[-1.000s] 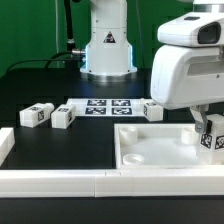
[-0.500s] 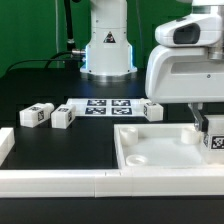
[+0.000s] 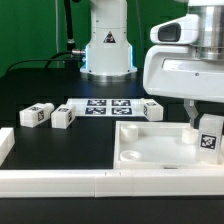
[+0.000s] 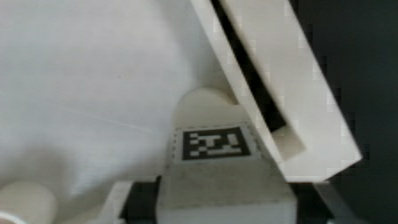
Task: Assemble square table
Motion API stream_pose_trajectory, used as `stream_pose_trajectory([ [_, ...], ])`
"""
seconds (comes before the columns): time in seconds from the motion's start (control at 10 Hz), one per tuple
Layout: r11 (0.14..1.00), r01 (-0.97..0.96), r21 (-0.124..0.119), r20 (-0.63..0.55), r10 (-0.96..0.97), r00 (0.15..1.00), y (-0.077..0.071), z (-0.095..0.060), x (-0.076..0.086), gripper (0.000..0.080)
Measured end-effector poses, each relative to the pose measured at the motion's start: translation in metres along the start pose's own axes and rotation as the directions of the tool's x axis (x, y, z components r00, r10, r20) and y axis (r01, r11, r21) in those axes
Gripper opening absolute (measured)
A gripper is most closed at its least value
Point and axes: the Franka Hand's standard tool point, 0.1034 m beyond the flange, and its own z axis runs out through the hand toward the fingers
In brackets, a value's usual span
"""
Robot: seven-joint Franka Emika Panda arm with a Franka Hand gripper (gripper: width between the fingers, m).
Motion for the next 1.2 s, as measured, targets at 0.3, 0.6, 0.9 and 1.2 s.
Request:
stream_pose_trajectory([
  [0.3, 0.980, -0.192, -0.053, -0.025, 0.191, 0.981, 0.017, -0.001, 0.010, 0.0295],
  [0.6, 0.982, -0.179, -0.052, -0.026, 0.178, 0.984, 0.017, -0.003, 0.011, 0.0370],
  [0.9, 0.998, 0.055, -0.037, -0.026, -0.056, 0.998, 0.009, -0.019, 0.011, 0.0629],
  [1.2, 0.940, 0.339, -0.041, -0.018, -0.340, 0.940, 0.010, -0.021, 0.010, 0.0649],
])
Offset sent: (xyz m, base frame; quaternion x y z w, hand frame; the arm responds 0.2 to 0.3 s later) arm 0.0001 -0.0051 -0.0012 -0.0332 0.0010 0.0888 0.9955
